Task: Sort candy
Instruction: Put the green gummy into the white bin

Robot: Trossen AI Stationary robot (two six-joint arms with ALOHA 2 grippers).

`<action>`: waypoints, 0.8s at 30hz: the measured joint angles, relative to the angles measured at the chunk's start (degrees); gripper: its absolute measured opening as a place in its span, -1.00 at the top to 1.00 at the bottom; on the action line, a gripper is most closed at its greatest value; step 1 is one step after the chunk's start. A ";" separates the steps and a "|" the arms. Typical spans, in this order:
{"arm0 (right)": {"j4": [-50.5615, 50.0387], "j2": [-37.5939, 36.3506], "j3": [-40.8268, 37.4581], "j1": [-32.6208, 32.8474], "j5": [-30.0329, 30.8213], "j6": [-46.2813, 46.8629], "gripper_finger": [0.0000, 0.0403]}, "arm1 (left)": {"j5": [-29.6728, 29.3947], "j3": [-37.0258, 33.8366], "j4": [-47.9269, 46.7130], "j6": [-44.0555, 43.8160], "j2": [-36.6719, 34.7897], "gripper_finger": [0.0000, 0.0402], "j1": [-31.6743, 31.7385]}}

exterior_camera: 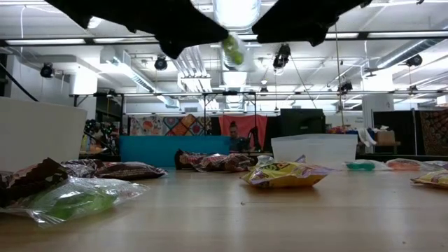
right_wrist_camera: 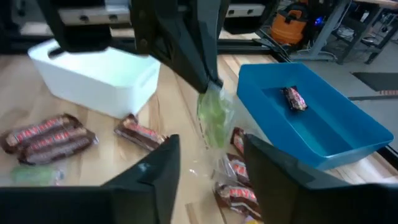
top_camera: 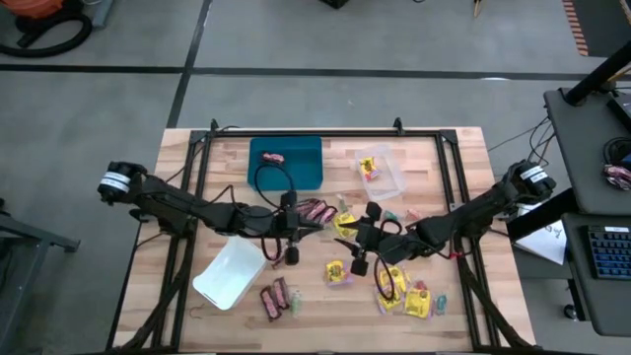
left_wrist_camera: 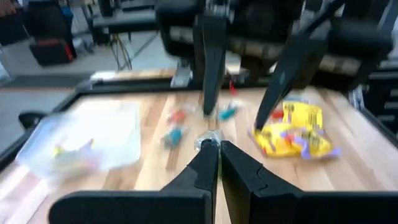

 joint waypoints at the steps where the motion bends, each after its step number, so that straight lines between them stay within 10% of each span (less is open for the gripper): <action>1: -1.32 -0.20 0.58 0.00 -0.63 0.49 0.05 | 0.00 0.00 -2.45 -1.00 -1.11 1.00 -0.12; 24: -14.10 -0.75 4.90 -5.26 -2.62 2.38 -0.15 | 12.53 0.02 -67.95 -46.57 -29.87 1.00 -13.01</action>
